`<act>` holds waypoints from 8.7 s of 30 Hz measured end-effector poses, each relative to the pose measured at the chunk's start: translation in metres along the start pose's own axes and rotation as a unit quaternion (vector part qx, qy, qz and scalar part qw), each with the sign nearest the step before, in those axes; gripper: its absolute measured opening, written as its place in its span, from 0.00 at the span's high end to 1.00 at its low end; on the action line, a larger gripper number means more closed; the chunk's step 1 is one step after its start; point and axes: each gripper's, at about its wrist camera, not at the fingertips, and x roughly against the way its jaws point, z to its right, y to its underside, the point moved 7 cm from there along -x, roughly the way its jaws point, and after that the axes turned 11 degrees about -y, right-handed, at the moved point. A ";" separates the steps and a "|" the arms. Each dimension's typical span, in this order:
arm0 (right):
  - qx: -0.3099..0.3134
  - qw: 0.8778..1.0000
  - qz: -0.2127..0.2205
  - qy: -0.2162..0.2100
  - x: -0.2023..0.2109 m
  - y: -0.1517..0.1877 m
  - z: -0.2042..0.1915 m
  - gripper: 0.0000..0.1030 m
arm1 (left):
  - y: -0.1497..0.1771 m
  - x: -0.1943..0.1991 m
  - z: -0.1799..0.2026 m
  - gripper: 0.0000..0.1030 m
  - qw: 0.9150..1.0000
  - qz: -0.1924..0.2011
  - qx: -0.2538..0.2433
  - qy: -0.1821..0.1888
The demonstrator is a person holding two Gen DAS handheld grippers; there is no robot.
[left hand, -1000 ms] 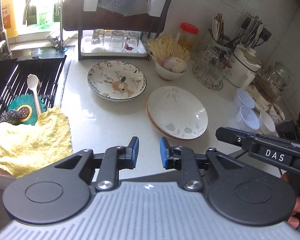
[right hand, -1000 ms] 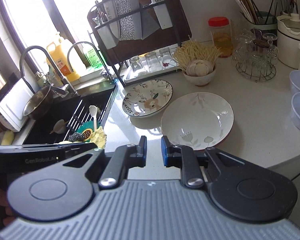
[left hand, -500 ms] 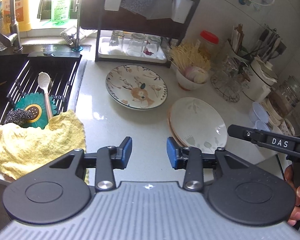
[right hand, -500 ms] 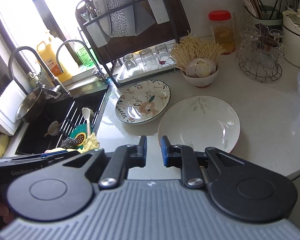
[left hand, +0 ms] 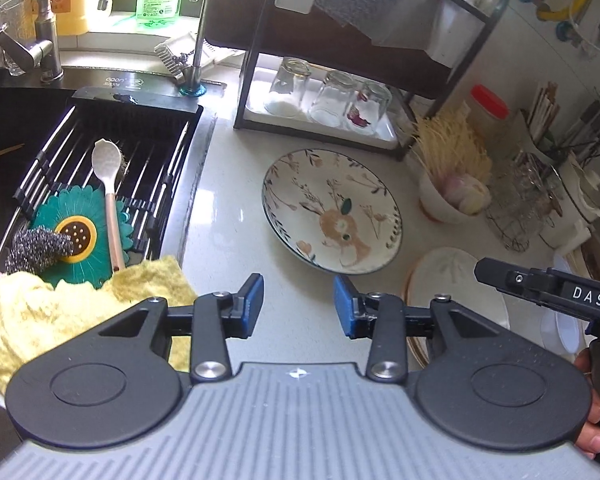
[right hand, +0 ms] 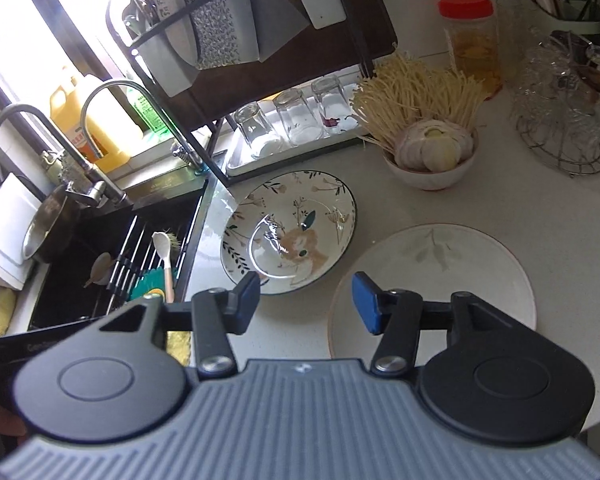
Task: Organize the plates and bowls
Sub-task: 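Move both tools to the rim of the floral deer plate, then close the left tool on the deer plate rim while the right tool grips it too, then lift and carry the deer plate with both tools over the plate stack, then lower the deer plate onto the stacked plates with both tools, then open both tools and move them toward the white plastic bowls, then close the left tool on a white plastic bowl rim while the right tool grips it too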
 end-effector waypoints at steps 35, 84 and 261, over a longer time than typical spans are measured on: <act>-0.048 0.995 -0.082 0.022 -0.139 -0.043 0.074 0.64 | -0.071 -0.150 -0.010 0.57 0.993 -0.110 0.032 0.000; -0.014 1.000 -0.001 0.009 -0.066 -0.045 0.046 0.88 | -0.080 -0.096 0.030 0.89 0.992 -0.098 -0.059 0.051; -0.288 0.947 0.068 0.122 0.185 0.044 0.394 0.67 | 0.108 -0.130 0.529 0.65 0.938 -0.176 -0.252 0.158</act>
